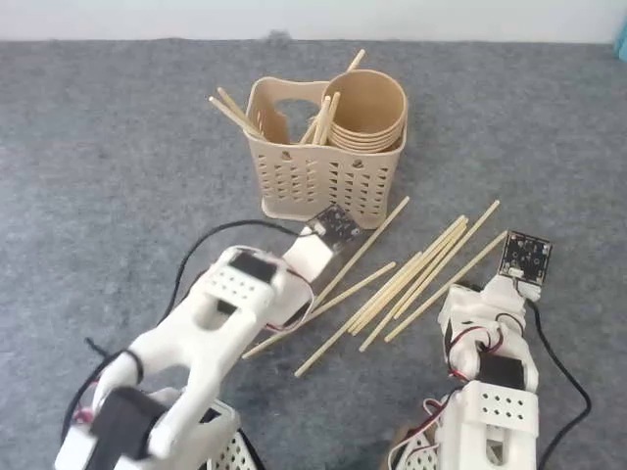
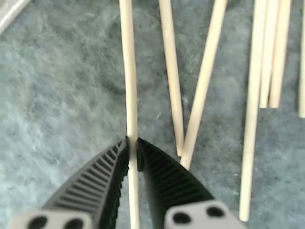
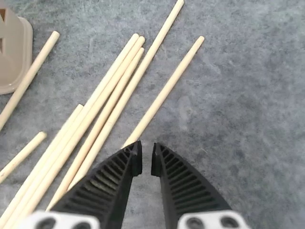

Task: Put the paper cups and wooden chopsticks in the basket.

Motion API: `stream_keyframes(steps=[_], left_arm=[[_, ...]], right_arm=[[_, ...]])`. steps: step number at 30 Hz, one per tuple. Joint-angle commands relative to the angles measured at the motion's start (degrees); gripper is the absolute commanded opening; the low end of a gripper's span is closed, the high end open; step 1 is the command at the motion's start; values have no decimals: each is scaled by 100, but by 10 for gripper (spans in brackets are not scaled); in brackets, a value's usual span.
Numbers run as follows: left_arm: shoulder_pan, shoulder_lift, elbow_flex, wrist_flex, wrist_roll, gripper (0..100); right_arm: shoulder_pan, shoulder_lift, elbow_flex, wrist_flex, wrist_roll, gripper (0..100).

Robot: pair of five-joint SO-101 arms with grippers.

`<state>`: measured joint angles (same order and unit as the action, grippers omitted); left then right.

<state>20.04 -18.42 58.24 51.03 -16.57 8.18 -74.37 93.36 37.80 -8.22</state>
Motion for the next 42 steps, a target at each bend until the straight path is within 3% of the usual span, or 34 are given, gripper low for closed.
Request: stream_keyframes(steps=[1, 4, 12, 18, 23, 31, 35, 42], left_arm=[[-62, -1081, 470, -325, 26, 13], [-229, -2031, 901, -343, 26, 13], [-853, -4097, 1745, -475, 870, 13], [-1037, -4677, 2114, -879, 1143, 13], [-1073, -4642, 2105, -905, 1169, 13], [-1925, -4642, 2105, -1512, 1204, 13], [-2048, -4633, 2123, -1705, 1204, 14], [-2040, -4633, 2123, -1732, 1204, 16]], right_arm=[[505, -66, -668, 690, 9, 48], [646, -66, -1125, 1543, -97, 51], [664, -57, -1169, 1455, -519, 51], [655, 110, -1530, 1657, -510, 51], [637, 1376, -2488, 2070, -510, 51], [637, 4040, -4079, 1912, -563, 48], [637, 5112, -4589, 1305, -1398, 50], [233, 6615, -5495, 1059, -2136, 52]])
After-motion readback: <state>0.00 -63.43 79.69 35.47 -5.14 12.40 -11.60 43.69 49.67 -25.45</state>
